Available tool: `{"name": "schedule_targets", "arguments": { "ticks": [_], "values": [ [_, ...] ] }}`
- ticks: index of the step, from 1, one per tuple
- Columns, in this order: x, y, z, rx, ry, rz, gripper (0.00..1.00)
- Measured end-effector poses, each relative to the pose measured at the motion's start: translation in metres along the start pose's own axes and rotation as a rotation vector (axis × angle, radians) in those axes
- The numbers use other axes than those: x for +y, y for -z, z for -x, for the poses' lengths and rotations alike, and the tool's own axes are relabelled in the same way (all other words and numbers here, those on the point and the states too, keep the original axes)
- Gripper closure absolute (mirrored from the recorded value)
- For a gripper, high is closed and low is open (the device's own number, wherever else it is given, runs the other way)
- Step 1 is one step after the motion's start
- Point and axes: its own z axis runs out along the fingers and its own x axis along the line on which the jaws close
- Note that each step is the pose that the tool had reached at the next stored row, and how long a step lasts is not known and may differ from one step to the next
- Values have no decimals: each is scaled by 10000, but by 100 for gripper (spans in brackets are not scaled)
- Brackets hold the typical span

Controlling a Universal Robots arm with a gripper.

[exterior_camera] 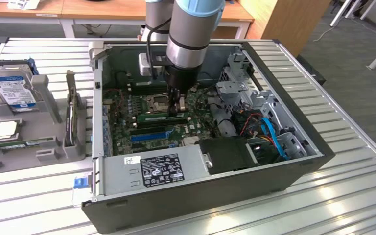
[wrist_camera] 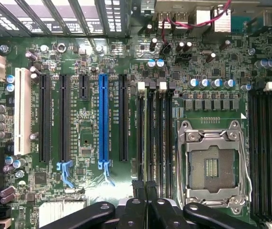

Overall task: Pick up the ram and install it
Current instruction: 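Insert the ram into the slot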

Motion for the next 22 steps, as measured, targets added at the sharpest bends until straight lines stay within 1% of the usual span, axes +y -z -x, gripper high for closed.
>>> {"name": "schedule_targets", "arguments": {
  "ticks": [13, 22],
  "values": [
    [8, 0, -3, 2, -1, 1, 88],
    [-13, 1, -6, 2, -1, 1, 88]
  ]
}}
